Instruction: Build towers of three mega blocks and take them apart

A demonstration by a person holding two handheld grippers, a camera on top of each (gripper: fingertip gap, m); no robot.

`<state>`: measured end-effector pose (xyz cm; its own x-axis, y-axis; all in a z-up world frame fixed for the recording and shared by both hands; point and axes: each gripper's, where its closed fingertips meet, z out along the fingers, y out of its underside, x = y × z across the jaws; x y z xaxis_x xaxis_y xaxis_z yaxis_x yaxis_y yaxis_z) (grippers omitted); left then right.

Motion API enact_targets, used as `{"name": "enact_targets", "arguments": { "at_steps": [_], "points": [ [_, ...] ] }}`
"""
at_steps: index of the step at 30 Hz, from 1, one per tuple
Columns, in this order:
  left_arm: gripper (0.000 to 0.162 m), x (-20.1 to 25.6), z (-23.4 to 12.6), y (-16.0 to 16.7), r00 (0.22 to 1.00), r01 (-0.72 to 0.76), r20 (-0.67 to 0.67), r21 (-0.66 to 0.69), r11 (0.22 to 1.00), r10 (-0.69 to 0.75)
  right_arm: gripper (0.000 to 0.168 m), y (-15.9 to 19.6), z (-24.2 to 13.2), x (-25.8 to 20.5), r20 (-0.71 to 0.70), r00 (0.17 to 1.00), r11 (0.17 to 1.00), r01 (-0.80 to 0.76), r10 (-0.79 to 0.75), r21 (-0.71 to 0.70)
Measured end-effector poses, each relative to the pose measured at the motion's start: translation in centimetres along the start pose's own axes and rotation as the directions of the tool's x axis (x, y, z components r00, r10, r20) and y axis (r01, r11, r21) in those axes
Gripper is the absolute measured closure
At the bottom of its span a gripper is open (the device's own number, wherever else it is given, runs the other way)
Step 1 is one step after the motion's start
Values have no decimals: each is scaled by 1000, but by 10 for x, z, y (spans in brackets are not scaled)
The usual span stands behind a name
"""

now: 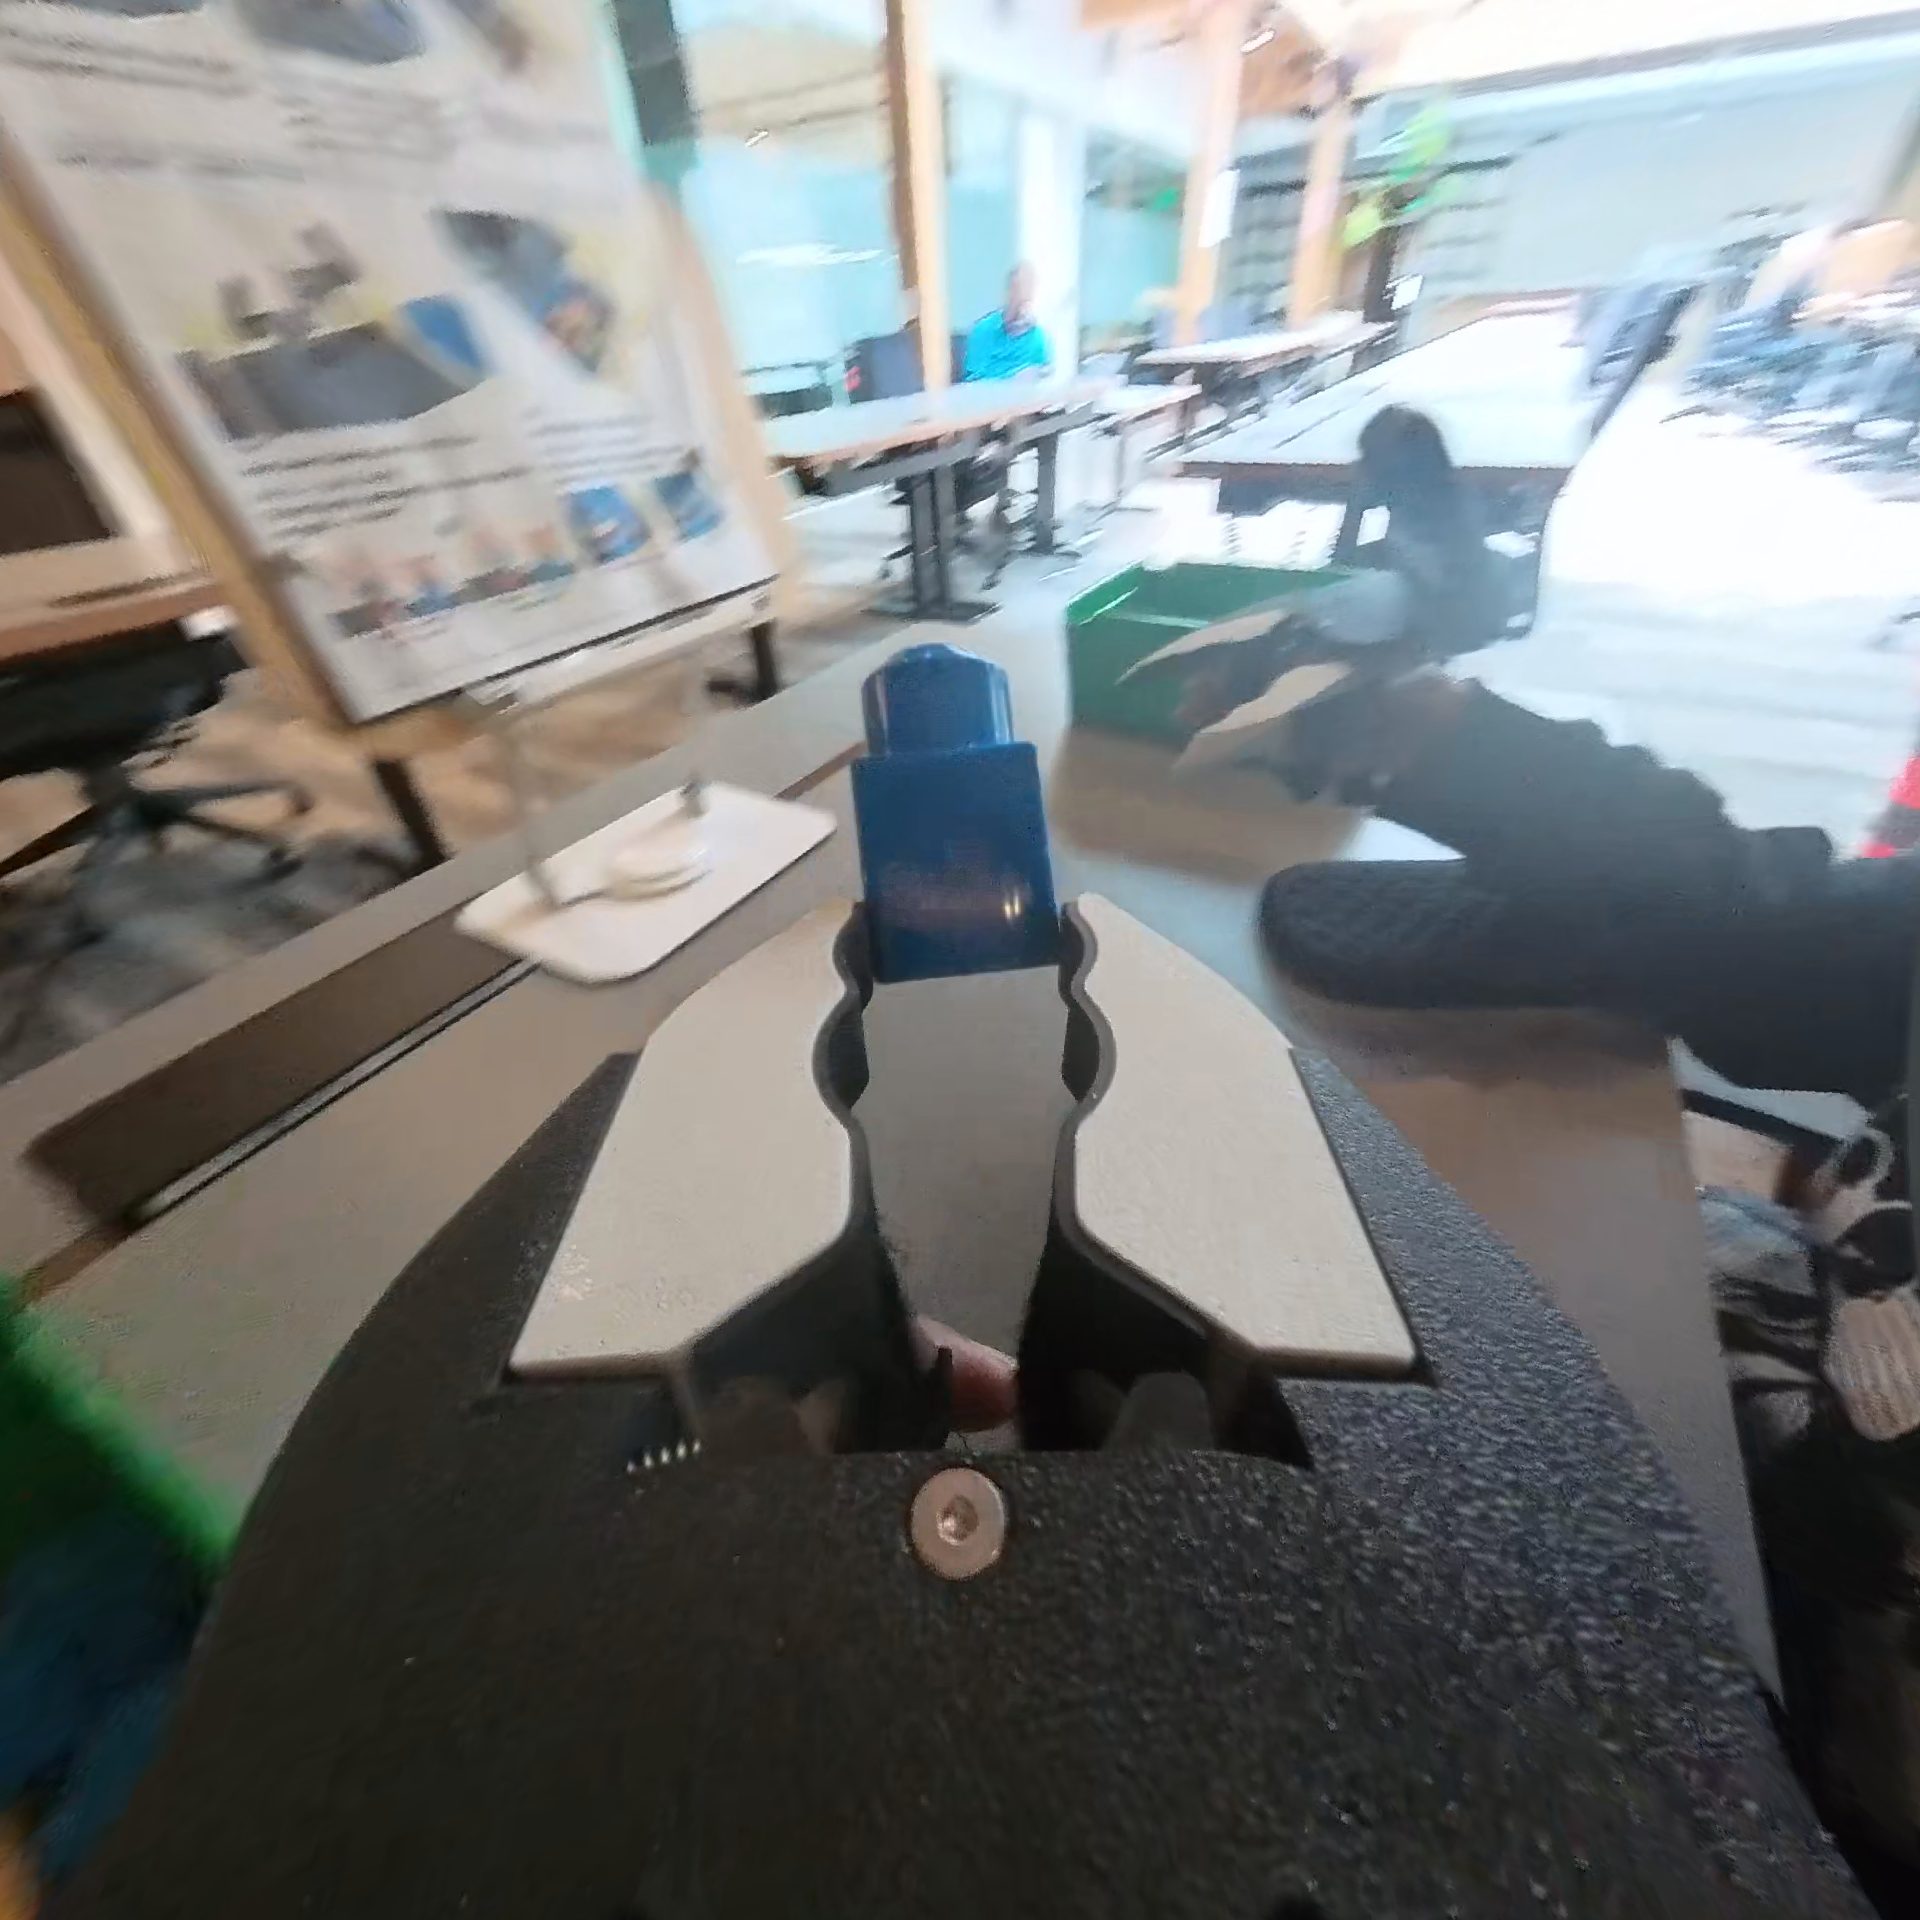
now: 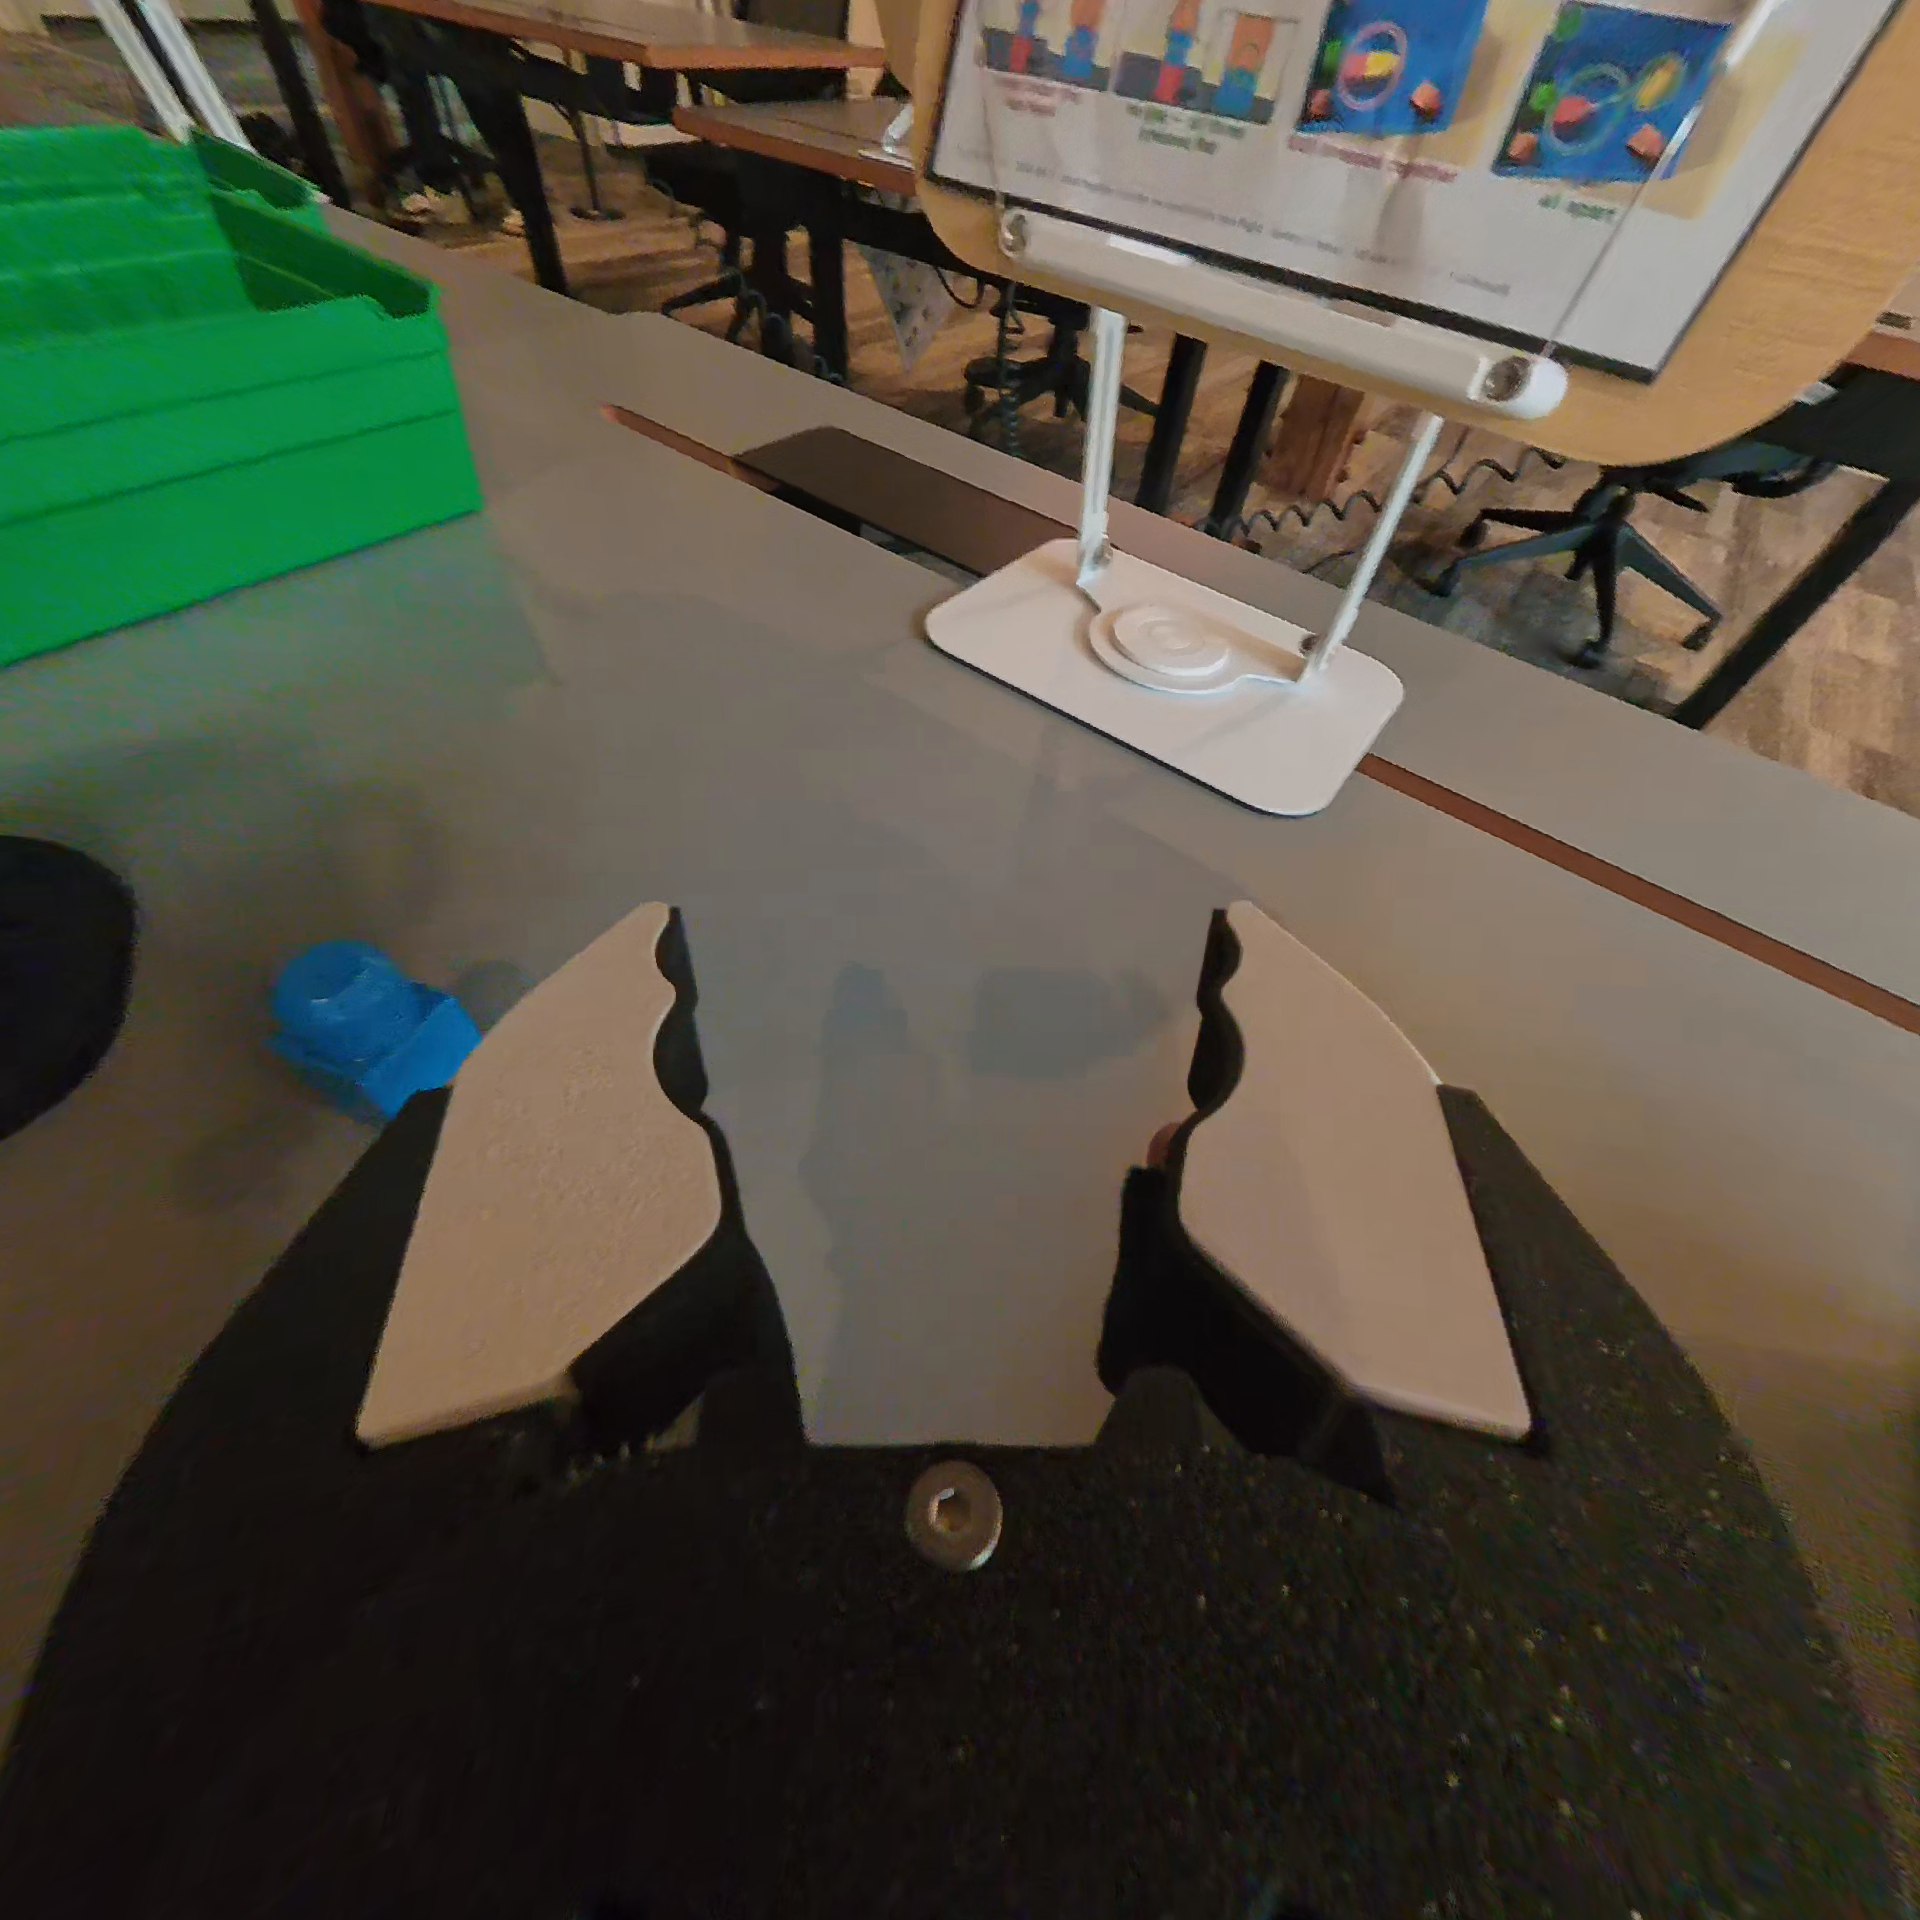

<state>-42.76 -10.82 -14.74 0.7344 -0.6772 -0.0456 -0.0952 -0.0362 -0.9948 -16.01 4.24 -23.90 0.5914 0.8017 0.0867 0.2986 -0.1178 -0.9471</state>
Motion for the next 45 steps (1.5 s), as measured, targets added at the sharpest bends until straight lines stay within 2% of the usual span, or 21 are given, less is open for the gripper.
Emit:
{"name": "enact_targets", "arguments": {
  "at_steps": [5, 10, 14, 20, 27, 28, 29, 33, 36, 41, 45],
  "points": [
    [128, 54, 65, -7, 966, -4, -258, 59, 998, 19, 79, -10, -2, -22, 125, 992, 999, 18, -24, 46],
    [128, 94, 113, 6, 907, 19, -421, 51, 999, 5, 83, -31, -13, -56, 308, 949, 993, 28, -63, 116],
    [128, 116, 138, 19, 875, 34, -484, 39, 999, -11, 85, -42, -27, -83, 459, 883, 987, 26, -96, 157],
    [128, 133, 153, 37, 847, 20, -531, -11, 1000, -23, 91, -47, -42, -110, 608, 779, 982, 52, -153, 180],
    [128, 141, 157, 44, 834, 3, -551, -33, 999, -21, 110, -43, -45, -134, 701, 677, 974, 151, -225, 166],
    [128, 142, 157, 45, 832, 0, -554, -34, 999, -19, 117, -43, -43, -136, 698, 675, 971, 172, -240, 167],
    [128, 143, 156, 45, 829, -7, -559, -37, 999, -15, 132, -45, -42, -137, 690, 676, 966, 186, -257, 177],
    [126, 140, 152, 45, 838, -15, -545, -54, 998, -17, 134, -52, -42, -139, 669, 672, 948, 244, -317, 204],
    [105, 123, 143, 51, 891, -50, -454, -105, 993, -3, 134, -49, -40, -139, 667, 650, 926, 333, -364, 181],
    [98, 85, 114, 80, 977, -109, -206, -231, 967, 61, 135, -38, -29, -144, 687, 573, 851, 510, -448, 130],
    [93, 75, 94, 95, 989, -67, -144, -253, 965, 30, 135, -28, -15, -156, 722, 464, 757, 641, -513, 126]
  ]
}}
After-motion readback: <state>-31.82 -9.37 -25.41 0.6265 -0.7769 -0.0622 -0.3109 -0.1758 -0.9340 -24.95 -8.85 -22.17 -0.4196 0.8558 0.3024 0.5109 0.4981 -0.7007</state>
